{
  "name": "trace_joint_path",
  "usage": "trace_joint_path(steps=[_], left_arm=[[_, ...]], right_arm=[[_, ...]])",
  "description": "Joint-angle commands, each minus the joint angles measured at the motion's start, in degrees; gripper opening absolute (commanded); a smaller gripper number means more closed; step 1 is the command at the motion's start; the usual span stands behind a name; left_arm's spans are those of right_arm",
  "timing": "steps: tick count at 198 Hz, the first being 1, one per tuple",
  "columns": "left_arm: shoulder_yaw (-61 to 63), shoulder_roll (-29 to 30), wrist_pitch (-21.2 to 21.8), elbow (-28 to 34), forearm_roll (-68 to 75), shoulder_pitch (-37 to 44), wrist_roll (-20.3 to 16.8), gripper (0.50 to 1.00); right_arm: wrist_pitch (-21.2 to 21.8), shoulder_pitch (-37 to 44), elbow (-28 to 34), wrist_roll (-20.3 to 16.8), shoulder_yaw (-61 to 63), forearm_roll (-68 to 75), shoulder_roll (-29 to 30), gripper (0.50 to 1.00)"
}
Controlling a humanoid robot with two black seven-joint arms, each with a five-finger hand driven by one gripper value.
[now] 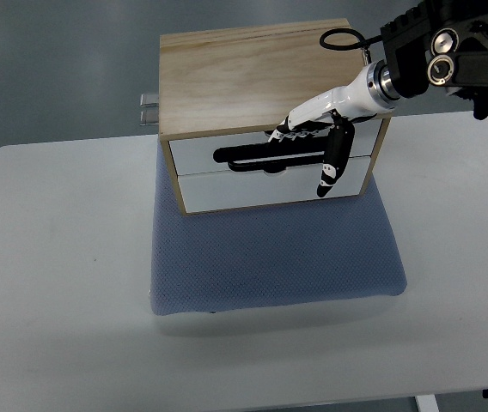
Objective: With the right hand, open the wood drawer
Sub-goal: 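Reach the right hand to the upper drawer's black handle, then curl the right hand fingers around the black handle, then pull the upper drawer toward the robot with the right hand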
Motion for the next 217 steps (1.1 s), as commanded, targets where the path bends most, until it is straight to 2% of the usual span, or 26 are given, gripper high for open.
trace_joint_path(steps=[1,137,173,217], left_arm=[[0.0,0.0,0.0,0.0,0.0,0.0,0.0,1.000],[0.0,0.0,0.1,0.0,0.0,0.0,0.0,1.000],[0.0,0.0,0.1,0.0,0.0,0.0,0.0,1.000],[0.0,0.0,0.0,0.0,0.0,0.0,0.0,1.000]], right_arm=[[-0.9,-0.2,-0.1,-0.8,-0.1,0.0,0.4,0.938],[-2.6,-2.7,-0.2,-0.7,0.0,0.0,2.2,0.938],[-1.5,-2.7,0.1,-0.6,0.0,0.0,2.2,0.938],[2.3,-2.3,0.7,-0.2,-0.1,0.0,1.5,0.940]])
